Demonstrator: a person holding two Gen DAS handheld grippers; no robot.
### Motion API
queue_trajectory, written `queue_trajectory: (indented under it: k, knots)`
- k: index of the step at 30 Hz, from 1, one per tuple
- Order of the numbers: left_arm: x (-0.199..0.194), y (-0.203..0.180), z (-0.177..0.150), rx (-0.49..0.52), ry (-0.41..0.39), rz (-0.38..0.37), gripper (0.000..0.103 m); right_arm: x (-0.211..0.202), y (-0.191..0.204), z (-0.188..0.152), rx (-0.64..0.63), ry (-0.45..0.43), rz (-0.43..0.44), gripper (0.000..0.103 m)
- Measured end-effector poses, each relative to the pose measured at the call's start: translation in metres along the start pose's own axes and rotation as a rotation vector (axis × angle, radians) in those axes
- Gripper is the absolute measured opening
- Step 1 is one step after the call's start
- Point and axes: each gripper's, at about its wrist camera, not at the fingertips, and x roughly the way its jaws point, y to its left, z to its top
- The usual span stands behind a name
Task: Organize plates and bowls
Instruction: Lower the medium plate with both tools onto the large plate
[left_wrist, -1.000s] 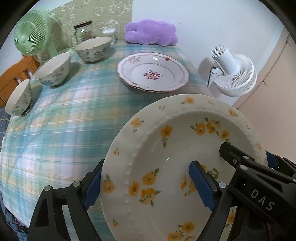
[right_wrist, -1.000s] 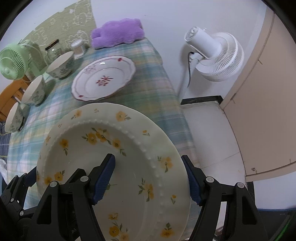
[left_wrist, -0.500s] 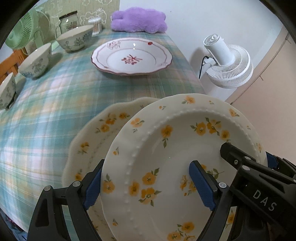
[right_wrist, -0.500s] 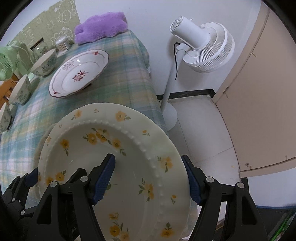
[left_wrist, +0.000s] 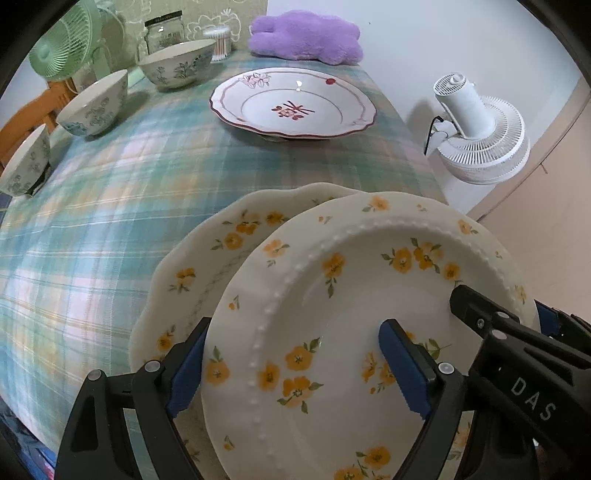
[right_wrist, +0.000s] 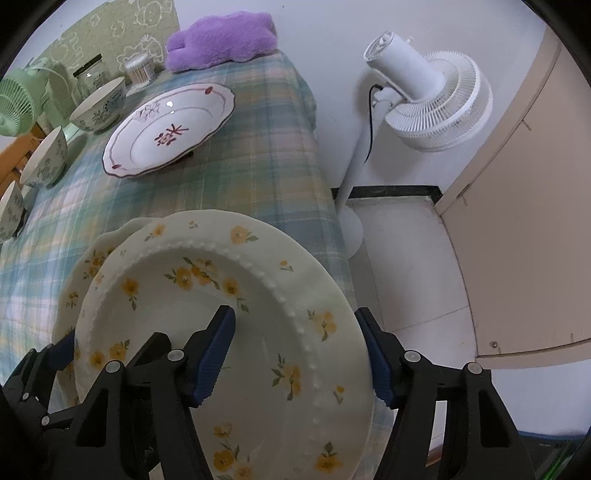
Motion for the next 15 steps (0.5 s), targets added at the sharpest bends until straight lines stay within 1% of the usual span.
queue_trajectory:
  k: [6,8,11,15]
  knots:
    - [-0.001,-0.001,-0.002,0.011,-0.01,0.033,0.089,-0.002,0.0,-0.002,-0.015,-0.003,0.005,0.063]
    - [-0.001,-0.001,-0.002,0.016,-0.009,0.042,0.09,-0.004,-0.001,-0.003,-0.021,-0.006,0.007,0.058]
    - [-0.004,0.0,-0.002,0.022,-0.018,0.051,0.09,-0.01,-0.003,-0.005,-0.023,-0.019,0.0,0.056]
    - [-0.01,-0.002,0.0,0.058,-0.043,0.074,0.09,-0.018,-0.006,-0.007,-0.028,-0.036,-0.008,0.048]
